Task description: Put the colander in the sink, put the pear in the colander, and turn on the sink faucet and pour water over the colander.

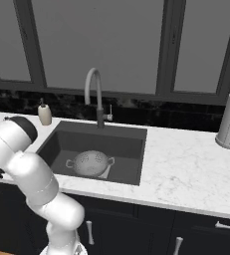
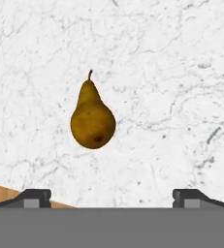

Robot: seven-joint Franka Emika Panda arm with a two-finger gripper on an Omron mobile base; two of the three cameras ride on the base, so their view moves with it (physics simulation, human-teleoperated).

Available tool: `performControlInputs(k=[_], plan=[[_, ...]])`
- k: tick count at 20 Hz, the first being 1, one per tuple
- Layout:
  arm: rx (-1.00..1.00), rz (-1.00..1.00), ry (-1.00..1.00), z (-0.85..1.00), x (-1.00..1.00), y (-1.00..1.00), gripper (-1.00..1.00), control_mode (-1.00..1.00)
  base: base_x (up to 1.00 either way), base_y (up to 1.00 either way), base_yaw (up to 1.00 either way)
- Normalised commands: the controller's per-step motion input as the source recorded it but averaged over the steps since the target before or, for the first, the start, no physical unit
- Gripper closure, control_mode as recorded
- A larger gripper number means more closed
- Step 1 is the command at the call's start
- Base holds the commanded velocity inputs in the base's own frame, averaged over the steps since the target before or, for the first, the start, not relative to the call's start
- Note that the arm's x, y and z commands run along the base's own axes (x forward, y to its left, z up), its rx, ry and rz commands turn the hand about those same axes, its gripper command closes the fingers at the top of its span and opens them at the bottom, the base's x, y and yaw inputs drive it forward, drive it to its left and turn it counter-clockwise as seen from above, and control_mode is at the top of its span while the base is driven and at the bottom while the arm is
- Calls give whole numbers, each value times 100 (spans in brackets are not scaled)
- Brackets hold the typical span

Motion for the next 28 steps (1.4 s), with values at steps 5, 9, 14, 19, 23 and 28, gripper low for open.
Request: performControlInputs(k=[5, 9, 14, 19, 23, 28], plan=[[-4, 0, 0, -4, 3, 11, -100, -100, 0, 0, 0], [-3, 0, 0, 5, 6, 17, -100, -100, 0, 0, 0], [-4, 0, 2, 1, 0, 14, -100, -100, 0, 0, 0], [-8, 0, 0, -8, 7, 1, -100, -100, 0, 0, 0], [-7, 1, 0, -11, 11, 2, -100, -100, 0, 0, 0], [-2, 0, 0, -7, 9, 10, -100, -100, 0, 0, 0]])
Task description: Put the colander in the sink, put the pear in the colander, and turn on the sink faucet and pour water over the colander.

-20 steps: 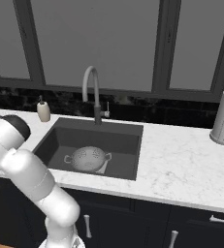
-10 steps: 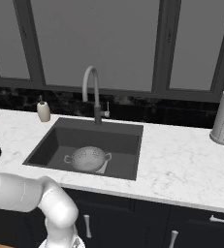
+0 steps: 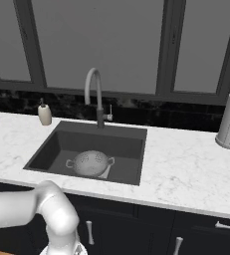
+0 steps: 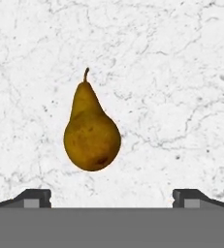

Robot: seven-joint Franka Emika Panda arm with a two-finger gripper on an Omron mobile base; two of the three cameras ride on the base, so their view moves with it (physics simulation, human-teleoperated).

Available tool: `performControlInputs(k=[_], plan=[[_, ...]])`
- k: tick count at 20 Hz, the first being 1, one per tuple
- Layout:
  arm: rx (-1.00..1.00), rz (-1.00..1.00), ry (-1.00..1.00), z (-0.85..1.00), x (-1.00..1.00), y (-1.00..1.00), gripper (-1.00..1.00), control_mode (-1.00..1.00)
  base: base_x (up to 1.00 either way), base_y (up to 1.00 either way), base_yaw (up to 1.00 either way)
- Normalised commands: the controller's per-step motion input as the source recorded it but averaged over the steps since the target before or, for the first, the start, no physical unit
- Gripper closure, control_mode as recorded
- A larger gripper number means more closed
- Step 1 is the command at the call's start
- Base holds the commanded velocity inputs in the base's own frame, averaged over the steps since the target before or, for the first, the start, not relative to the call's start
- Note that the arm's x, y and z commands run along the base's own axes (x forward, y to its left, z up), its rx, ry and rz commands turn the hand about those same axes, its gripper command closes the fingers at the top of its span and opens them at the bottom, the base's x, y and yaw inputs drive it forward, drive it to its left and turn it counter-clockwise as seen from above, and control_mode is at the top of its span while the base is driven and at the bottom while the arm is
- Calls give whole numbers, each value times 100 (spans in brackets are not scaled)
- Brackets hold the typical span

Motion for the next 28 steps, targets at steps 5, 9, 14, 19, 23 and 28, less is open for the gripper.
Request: performControlInputs(k=[5, 9, 14, 19, 23, 28], plan=[[0, 1, 0, -12, 8, 15, -100, -100, 0, 0, 0], [-1, 1, 0, -25, 11, 14, -100, -100, 0, 0, 0], [-1, 1, 0, -20, 26, 3, -100, -100, 0, 0, 0], [0, 0, 0, -3, 28, 5, -100, -100, 0, 0, 0], [0, 0, 4, -10, 6, 18, -100, -100, 0, 0, 0], [0, 0, 3, -12, 0, 25, -100, -100, 0, 0, 0]])
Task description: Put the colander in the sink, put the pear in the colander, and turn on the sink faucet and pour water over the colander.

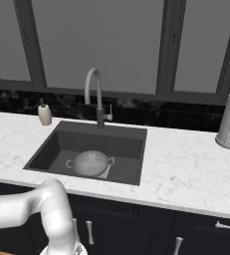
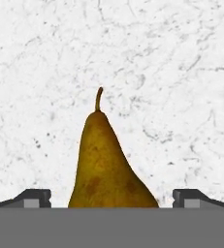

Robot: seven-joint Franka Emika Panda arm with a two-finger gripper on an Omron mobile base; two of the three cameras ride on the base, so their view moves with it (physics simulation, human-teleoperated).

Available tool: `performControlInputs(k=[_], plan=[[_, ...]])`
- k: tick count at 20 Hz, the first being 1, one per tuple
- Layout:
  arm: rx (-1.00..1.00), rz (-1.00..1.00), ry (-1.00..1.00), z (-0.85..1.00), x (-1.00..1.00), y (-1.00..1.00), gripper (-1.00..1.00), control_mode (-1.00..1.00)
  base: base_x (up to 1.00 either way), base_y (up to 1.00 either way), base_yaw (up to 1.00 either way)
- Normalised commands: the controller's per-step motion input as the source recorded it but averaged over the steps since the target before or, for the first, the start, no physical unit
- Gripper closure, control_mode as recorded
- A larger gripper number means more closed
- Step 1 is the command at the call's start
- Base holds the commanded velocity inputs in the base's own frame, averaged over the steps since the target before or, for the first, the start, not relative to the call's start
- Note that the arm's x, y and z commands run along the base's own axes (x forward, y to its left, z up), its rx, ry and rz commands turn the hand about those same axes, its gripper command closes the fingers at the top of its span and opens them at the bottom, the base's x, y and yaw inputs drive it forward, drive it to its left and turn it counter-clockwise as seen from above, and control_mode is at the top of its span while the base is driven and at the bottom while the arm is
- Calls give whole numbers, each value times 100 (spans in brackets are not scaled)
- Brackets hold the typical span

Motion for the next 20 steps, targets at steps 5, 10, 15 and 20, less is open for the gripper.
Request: performControlInputs(k=[5, 10, 15, 20], plan=[[0, 0, 0, -13, 0, 16, -100, -100, 0, 0, 0], [0, 0, 1, -21, 0, 6, -100, -100, 0, 0, 0], [-2, 1, 7, -37, -2, 8, 100, -100, 0, 0, 0], [-2, 5, 10, -28, -18, -7, 100, -100, 0, 0, 0]])
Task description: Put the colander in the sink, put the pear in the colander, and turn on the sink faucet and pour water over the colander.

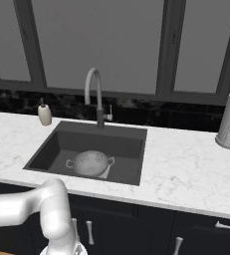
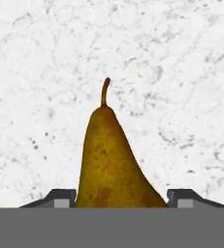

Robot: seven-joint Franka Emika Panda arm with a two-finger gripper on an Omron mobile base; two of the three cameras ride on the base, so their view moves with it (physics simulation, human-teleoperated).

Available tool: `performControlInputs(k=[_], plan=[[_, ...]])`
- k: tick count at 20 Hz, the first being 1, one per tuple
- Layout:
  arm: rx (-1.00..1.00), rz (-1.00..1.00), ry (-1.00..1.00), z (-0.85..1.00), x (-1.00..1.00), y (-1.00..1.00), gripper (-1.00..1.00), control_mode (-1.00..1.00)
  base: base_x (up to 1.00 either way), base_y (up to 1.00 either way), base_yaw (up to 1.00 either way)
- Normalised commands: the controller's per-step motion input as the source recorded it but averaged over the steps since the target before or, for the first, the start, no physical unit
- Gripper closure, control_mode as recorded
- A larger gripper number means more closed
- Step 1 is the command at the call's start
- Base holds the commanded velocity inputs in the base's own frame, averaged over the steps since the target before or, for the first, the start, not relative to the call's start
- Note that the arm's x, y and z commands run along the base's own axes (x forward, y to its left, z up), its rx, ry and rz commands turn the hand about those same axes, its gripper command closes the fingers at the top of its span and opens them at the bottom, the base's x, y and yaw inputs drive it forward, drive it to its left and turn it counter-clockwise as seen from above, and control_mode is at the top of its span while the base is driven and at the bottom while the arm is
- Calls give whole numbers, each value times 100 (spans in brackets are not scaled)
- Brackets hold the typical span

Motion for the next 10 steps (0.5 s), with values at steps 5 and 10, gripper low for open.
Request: performControlInputs(k=[5, 10], plan=[[-2, 9, 1, 7, -27, -41, 100, -100, 0, 0, 0], [-1, 4, -1, 31, -34, -71, 100, -100, 0, 0, 0]])
